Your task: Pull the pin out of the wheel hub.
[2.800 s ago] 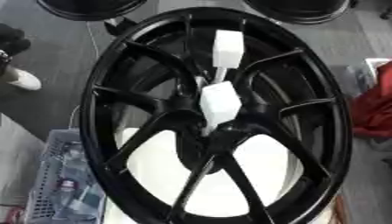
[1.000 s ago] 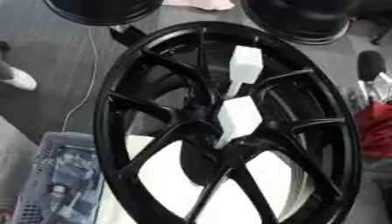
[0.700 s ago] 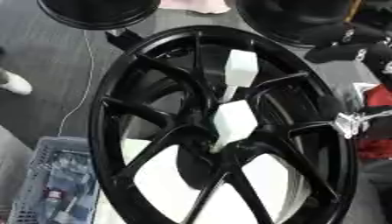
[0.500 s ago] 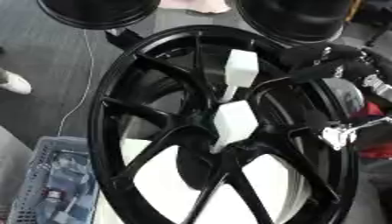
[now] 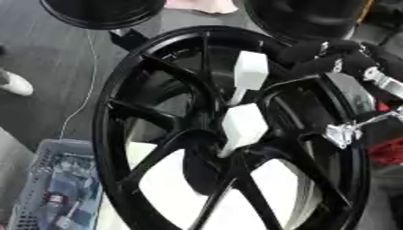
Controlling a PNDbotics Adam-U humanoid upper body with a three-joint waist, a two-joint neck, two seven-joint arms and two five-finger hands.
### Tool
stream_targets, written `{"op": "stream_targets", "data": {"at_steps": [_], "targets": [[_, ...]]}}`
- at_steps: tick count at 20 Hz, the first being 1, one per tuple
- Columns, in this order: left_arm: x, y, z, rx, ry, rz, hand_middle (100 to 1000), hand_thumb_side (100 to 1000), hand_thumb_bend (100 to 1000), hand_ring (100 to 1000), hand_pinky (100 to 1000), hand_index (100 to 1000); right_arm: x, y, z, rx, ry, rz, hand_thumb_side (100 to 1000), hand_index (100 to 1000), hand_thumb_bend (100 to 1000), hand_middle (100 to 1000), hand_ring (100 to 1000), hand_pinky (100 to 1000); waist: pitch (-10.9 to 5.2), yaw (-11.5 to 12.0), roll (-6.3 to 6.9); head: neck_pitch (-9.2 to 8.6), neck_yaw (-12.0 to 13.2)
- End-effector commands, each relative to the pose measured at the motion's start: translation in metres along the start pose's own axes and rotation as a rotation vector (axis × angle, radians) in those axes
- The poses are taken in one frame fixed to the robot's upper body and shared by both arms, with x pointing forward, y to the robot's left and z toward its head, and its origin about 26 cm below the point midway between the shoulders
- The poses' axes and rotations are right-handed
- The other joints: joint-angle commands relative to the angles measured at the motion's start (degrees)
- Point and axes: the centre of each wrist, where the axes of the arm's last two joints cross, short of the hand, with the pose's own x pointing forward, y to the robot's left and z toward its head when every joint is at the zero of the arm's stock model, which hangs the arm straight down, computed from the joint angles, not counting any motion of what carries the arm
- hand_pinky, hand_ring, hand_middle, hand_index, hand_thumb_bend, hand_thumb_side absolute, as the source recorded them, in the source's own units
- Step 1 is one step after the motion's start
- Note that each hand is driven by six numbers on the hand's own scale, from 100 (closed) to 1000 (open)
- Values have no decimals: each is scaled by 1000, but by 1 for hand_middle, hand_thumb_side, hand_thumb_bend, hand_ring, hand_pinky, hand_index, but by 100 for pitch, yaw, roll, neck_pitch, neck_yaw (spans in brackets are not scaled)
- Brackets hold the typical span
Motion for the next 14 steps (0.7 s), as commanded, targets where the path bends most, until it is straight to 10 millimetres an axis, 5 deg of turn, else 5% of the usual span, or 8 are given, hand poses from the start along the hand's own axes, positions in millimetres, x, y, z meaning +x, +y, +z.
{"op": "stream_targets", "data": {"at_steps": [1, 6, 10, 11, 14], "targets": [[7, 1, -5, -12, -23, -9, 655, 663, 100, 744, 813, 795, 2, -10, -5, 41, 14, 26, 414, 881, 100, 853, 884, 646, -107, 17, 29, -70, -34], [7, 1, -6, -9, -22, -7, 652, 663, 100, 744, 813, 795, 3, 0, -4, 154, 77, 41, 447, 907, 100, 885, 923, 666, -103, 79, 9, -58, -86], [7, 1, -6, -7, -25, -3, 650, 663, 100, 744, 813, 794, 3, 11, 0, 257, 113, 50, 294, 885, 100, 848, 903, 663, -111, 145, -18, -30, -107], [7, 1, -6, -5, -23, -2, 650, 663, 100, 744, 813, 794, 3, 11, 0, 277, 118, 58, 152, 890, 100, 824, 865, 642, -118, 152, -23, -19, -107], [7, 1, -6, -2, -19, 1, 650, 664, 100, 744, 813, 793, 3, 6, -3, 323, 132, 97, 100, 918, 100, 794, 809, 614, -145, 158, -31, 6, -100]]}}
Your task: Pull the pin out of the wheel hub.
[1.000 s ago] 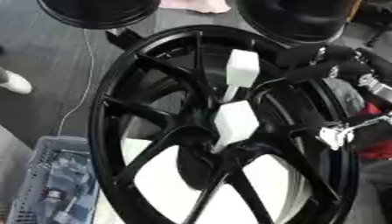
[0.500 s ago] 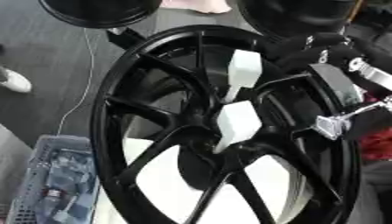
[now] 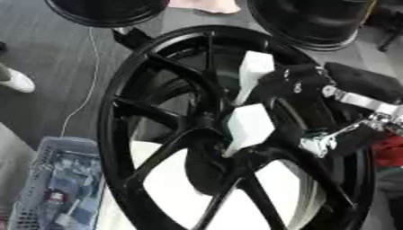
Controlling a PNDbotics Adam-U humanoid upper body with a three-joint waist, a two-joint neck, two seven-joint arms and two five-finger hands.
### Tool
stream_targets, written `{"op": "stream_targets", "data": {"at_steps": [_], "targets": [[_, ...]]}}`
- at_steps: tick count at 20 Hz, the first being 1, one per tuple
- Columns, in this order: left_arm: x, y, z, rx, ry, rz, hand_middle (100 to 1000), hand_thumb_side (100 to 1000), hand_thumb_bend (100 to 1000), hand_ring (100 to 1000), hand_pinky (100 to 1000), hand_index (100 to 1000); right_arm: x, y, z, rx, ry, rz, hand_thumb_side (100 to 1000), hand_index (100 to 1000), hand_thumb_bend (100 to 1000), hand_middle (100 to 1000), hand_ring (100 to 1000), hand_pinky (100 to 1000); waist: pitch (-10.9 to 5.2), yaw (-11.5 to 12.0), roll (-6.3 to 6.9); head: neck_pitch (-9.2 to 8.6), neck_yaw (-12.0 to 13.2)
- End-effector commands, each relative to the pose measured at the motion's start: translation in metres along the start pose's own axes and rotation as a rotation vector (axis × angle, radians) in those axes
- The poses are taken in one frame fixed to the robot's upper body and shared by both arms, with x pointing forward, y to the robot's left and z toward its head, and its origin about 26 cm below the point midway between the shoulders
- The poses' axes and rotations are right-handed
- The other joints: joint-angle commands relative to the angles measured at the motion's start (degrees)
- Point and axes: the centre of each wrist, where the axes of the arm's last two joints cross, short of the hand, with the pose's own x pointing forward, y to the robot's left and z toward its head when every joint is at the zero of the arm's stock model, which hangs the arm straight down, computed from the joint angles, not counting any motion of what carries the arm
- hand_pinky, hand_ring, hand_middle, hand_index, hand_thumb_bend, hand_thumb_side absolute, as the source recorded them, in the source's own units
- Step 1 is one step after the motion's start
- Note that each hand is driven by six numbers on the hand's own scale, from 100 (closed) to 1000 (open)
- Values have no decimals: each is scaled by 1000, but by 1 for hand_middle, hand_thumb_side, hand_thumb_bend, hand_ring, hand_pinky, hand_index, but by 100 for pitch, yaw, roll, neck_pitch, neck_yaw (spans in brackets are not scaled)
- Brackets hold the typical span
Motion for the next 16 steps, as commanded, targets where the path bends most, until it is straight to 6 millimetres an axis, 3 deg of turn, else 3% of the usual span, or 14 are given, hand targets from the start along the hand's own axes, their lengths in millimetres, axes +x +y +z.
{"op": "stream_targets", "data": {"at_steps": [1, 6, 10, 16], "targets": [[7, 1, -5, -3, -21, -2, 650, 663, 100, 744, 813, 792, 2, -15, -3, 59, 13, 68, 136, 930, 100, 792, 793, 607, -155, 7, 32, 3, -10], [7, 2, -4, 2, -12, -5, 650, 663, 100, 745, 813, 789, 3, -50, -9, 111, 24, 73, 211, 942, 100, 806, 791, 613, -198, -29, 23, 25, 35], [7, 3, -2, 7, -4, -11, 647, 665, 100, 745, 814, 785, 7, -77, -10, 57, 23, 66, 139, 941, 100, 811, 799, 619, -212, -60, 12, -3, 66], [7, 4, -1, 12, 1, -16, 645, 665, 100, 745, 814, 784, 11, -98, -8, 17, 27, 49, 100, 938, 100, 812, 801, 603, -231, -90, 5, -71, 89]]}}
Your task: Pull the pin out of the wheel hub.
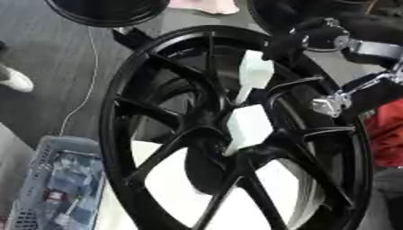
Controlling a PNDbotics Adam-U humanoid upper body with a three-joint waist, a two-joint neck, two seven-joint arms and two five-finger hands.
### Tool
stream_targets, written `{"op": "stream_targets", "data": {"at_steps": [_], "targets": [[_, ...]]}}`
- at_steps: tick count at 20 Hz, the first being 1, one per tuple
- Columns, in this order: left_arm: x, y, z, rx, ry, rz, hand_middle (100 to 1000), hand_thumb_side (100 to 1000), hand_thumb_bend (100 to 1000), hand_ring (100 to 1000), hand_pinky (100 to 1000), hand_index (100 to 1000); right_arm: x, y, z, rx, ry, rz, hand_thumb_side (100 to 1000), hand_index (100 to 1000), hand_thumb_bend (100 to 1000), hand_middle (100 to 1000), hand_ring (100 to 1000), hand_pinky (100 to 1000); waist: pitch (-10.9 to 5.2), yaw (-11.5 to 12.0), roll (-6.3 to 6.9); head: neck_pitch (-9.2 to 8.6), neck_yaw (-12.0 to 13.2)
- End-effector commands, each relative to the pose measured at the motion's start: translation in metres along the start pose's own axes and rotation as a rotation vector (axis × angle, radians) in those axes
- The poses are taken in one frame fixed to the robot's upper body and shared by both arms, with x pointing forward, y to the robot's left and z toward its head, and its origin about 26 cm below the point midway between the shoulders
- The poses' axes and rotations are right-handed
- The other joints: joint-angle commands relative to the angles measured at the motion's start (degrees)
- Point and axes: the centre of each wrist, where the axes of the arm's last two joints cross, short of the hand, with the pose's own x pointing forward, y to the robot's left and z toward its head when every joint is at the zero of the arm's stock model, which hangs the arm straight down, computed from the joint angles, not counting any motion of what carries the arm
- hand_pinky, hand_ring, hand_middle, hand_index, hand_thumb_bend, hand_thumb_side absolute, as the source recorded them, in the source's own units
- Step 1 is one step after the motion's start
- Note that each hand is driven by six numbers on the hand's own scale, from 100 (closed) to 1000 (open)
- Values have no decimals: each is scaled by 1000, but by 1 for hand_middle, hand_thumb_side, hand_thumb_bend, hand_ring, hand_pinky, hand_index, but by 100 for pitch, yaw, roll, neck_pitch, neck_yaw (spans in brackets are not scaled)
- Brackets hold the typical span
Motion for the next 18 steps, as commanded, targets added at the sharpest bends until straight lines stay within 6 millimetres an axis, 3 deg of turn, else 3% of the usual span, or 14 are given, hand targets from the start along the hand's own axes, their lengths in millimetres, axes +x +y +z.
{"op": "stream_targets", "data": {"at_steps": [1, 9, 13, 18], "targets": [[7, 2, -3, -2, -19, -14, 645, 665, 100, 745, 814, 784, 6, -25, 4, -12, -3, 31, 100, 942, 100, 814, 802, 603, -187, -14, 33, -81, 23], [7, 3, -1, 10, -11, -15, 645, 665, 100, 746, 815, 783, 11, -42, 7, 12, -30, -27, 147, 945, 100, 795, 783, 565, -266, -42, 41, -113, 23], [8, 4, -2, 14, -12, -13, 644, 662, 100, 746, 815, 782, 12, -45, 7, 48, -42, -52, 336, 966, 100, 754, 741, 534, -311, -50, 58, -76, 9], [8, 4, -3, 23, -9, 0, 645, 661, 100, 747, 815, 782, 11, -41, 5, 131, -58, -83, 468, 966, 100, 738, 728, 518, -371, -17, 87, -51, -68]]}}
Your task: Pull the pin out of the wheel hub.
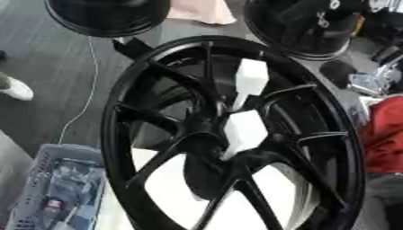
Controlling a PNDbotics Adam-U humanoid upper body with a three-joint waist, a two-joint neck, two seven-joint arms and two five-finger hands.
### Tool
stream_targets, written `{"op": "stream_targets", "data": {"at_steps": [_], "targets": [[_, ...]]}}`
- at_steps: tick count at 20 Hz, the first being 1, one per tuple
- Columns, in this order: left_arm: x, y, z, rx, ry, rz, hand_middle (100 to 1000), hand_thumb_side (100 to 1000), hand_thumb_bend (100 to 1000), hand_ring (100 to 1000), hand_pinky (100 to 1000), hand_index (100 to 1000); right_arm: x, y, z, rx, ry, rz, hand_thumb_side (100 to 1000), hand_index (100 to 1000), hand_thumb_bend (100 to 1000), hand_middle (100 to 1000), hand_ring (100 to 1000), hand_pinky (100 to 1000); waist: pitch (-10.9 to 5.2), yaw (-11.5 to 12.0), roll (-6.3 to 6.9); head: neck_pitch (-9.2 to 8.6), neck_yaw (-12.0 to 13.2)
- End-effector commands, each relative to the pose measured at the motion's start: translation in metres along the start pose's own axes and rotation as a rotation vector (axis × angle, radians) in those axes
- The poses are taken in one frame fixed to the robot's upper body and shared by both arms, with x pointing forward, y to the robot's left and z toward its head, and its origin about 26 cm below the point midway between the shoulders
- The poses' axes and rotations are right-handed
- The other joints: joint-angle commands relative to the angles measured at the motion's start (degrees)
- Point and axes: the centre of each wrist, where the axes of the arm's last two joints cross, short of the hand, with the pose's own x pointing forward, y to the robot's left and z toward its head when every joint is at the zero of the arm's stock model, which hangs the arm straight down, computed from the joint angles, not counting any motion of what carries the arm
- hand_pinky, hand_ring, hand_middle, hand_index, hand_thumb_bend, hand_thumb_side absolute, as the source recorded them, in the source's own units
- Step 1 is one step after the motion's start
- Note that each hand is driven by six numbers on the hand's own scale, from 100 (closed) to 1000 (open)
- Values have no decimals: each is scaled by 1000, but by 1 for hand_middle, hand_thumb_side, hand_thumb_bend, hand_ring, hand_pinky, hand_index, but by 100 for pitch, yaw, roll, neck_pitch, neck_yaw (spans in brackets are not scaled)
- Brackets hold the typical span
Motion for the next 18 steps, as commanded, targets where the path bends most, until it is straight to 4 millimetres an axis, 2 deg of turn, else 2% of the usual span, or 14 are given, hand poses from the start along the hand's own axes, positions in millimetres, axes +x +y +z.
{"op": "stream_targets", "data": {"at_steps": [1, 4, 18], "targets": [[8, 2, -6, -1, -26, 1, 646, 660, 100, 747, 815, 781, 6, -10, 1, 60, 3, 26, 492, 966, 100, 741, 730, 521, -188, 19, 61, -18, -69], [10, 1, -10, 5, -34, 18, 648, 657, 100, 749, 815, 781, 4, -3, 0, 104, 2, 12, 551, 964, 100, 743, 732, 528, -243, 31, 77, 77, -106], [11, 0, -16, 37, -32, 68, 647, 659, 100, 753, 816, 780, -6, 25, -7, 175, 15, -18, 657, 968, 100, 772, 764, 543, -392, 131, 37, 415, -184]]}}
